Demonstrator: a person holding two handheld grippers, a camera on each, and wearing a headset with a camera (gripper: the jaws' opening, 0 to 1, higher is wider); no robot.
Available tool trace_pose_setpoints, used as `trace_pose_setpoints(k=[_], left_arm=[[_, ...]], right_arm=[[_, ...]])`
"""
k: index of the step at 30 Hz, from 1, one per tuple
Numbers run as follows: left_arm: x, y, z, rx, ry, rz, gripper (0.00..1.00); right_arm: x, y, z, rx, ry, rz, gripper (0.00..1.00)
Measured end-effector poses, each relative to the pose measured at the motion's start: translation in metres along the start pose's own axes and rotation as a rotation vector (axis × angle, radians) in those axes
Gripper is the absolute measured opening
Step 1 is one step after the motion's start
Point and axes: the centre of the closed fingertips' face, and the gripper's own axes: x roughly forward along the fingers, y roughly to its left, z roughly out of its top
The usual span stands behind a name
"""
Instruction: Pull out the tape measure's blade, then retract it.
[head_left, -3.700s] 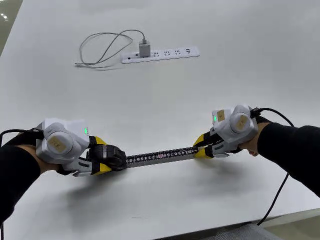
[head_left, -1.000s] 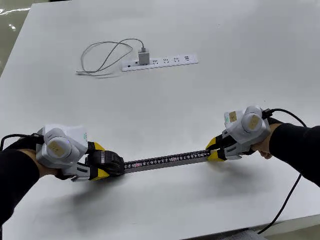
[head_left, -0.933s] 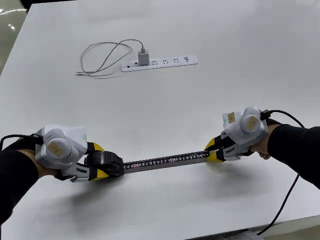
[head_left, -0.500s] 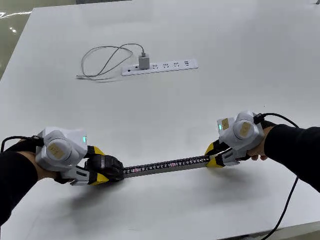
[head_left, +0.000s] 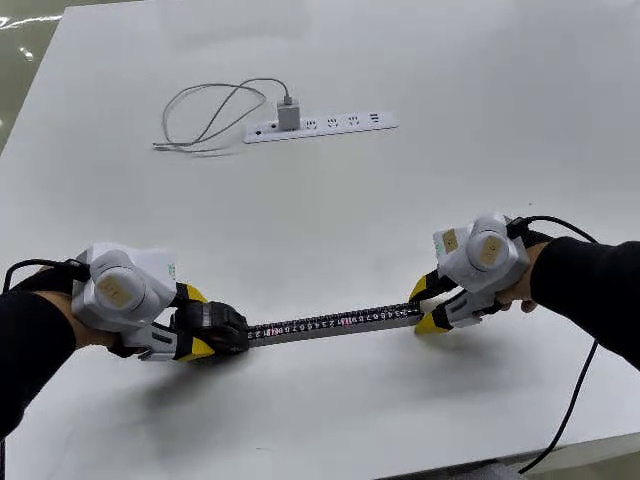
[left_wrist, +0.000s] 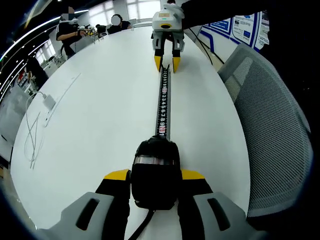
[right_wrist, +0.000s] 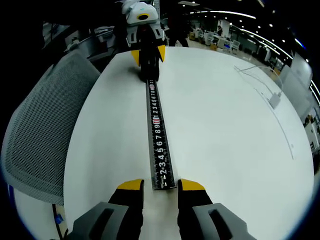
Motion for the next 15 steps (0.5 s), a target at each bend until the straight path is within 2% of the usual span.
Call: trace_pose_setpoints(k=[5,8,11,13,15], left_arm=[[-0.006,0.001,-0.004,-0.030,0.012,-0.006,0.31],[-0.010,0.000,-0.003,-0.051,-0.007,-0.020,0.31],[-0.014,-0.002,-0.002,-0.061,-0.015,-0.029,0.36],[-0.016,0.000,-0.001,-0.064,-0.025,-0.022,0.41],[-0.019,-0.001,0.002,-0.087,-0.043,-0.024,0.44]], right_arm=[[-0.005,-0.005,0.006,-0.009,-0.005,-0.024,0.25],[-0.009,-0.007,0.008,-0.009,-0.012,-0.037,0.26],[-0.014,-0.007,0.010,-0.001,-0.016,-0.048,0.29],[-0.016,-0.009,0.010,0.019,-0.023,-0.066,0.36],[-0.022,-0.009,0.014,0.059,-0.044,-0.085,0.39]])
